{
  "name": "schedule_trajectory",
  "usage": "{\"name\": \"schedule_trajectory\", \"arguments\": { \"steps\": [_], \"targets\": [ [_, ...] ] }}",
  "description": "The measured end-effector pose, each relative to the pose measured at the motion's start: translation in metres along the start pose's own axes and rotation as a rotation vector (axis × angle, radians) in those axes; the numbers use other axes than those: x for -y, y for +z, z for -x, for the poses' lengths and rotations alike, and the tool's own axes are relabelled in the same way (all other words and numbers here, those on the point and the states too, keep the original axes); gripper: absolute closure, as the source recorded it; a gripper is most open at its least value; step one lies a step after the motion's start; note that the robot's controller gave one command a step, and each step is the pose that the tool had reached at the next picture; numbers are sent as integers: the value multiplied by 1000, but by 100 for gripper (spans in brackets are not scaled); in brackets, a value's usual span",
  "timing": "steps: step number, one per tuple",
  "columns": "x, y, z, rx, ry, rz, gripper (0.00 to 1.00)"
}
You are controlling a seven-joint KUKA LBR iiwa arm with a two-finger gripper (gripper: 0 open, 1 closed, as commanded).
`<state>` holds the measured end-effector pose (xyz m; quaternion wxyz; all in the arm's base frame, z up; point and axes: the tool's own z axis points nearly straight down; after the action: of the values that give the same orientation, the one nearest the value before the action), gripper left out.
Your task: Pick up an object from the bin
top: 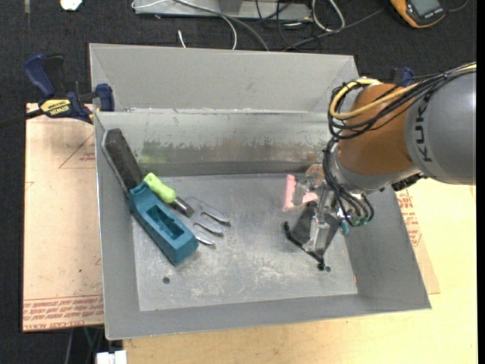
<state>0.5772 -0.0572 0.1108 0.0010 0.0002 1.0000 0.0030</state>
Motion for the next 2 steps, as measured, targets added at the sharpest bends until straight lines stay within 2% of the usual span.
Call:
{"name": "schedule_trajectory", "arguments": {
  "steps": [1,2],
  "targets": [
    [20,14,10,3,71,-2,0],
    [53,38,-17,1,173,-1,0]
  ]
}}
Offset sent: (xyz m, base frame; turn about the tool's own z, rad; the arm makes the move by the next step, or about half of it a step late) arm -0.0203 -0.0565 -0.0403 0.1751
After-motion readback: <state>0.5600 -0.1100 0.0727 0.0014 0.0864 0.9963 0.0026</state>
